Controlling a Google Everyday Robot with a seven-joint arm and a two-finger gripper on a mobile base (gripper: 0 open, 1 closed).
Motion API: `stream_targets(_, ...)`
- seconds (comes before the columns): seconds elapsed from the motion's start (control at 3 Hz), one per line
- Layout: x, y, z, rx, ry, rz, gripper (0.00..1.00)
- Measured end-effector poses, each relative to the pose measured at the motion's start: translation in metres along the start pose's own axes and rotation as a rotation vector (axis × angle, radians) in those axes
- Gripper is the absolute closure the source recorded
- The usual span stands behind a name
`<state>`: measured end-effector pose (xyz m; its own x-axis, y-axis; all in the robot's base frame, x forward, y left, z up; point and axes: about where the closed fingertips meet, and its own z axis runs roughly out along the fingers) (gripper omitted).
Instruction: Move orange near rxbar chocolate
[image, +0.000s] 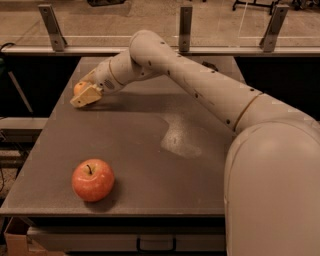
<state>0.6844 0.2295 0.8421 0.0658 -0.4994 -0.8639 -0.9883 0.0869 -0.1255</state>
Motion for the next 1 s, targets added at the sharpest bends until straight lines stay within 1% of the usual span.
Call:
stream_targets(0.33, -0.002, 0.002, -0.003, 0.011, -0.014, 0.015, 0.65)
stream_targets(0.67, -0.01, 0.004, -0.016, 0.03, -0.028, 0.017, 0.88)
stream_targets(1.0, -0.002, 0.0, -0.068, 0.128, 0.001, 0.019, 1.0)
